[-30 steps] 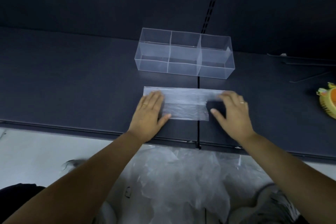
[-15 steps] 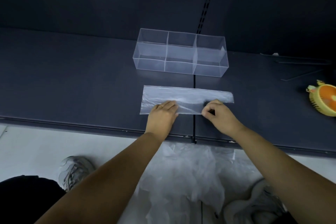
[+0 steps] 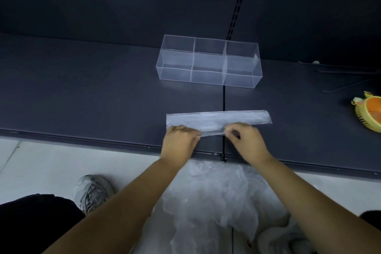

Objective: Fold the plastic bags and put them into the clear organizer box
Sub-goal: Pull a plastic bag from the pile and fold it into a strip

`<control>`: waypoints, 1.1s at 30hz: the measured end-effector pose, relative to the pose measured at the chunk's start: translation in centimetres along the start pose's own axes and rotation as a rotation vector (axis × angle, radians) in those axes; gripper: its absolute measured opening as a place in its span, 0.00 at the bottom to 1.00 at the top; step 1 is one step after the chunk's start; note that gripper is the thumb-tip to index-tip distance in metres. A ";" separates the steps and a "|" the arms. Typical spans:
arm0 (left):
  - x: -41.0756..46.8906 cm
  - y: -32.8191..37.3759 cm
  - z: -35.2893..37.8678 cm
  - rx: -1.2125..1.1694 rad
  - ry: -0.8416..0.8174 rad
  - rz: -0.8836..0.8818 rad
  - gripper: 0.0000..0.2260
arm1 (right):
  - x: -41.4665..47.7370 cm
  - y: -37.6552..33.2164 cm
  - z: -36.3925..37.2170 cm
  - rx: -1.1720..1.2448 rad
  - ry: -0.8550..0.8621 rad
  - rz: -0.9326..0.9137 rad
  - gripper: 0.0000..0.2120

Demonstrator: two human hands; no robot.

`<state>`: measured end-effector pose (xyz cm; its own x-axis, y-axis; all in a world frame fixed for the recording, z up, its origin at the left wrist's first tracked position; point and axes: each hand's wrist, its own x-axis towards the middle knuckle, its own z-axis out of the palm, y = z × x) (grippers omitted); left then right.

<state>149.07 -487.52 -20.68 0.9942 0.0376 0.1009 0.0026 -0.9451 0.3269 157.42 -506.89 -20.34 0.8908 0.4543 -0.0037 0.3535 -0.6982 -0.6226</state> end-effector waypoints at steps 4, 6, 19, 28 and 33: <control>0.0 -3.6 -1.4 -0.437 0.008 -0.326 0.06 | 1.7 1.4 -1.5 0.329 -0.036 0.274 0.08; 0.5 -4.9 -1.6 -0.603 -0.002 -0.508 0.06 | 2.5 1.8 -1.4 0.417 -0.010 0.362 0.09; 1.8 -4.5 -0.8 -0.423 0.118 -0.782 0.10 | 5.6 1.3 1.1 0.208 0.241 0.679 0.11; 0.8 0.2 2.4 -0.045 -0.013 -0.238 0.24 | 5.8 0.9 1.1 0.108 0.191 0.686 0.13; -0.2 -0.7 4.1 0.205 -0.191 -0.270 0.34 | 4.5 -1.7 1.7 -0.251 0.399 0.301 0.07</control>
<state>149.31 -488.21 -24.80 0.9567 0.2513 -0.1466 0.2695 -0.9553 0.1213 160.38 -502.71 -20.63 0.9847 0.0040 0.1740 0.0804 -0.8971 -0.4345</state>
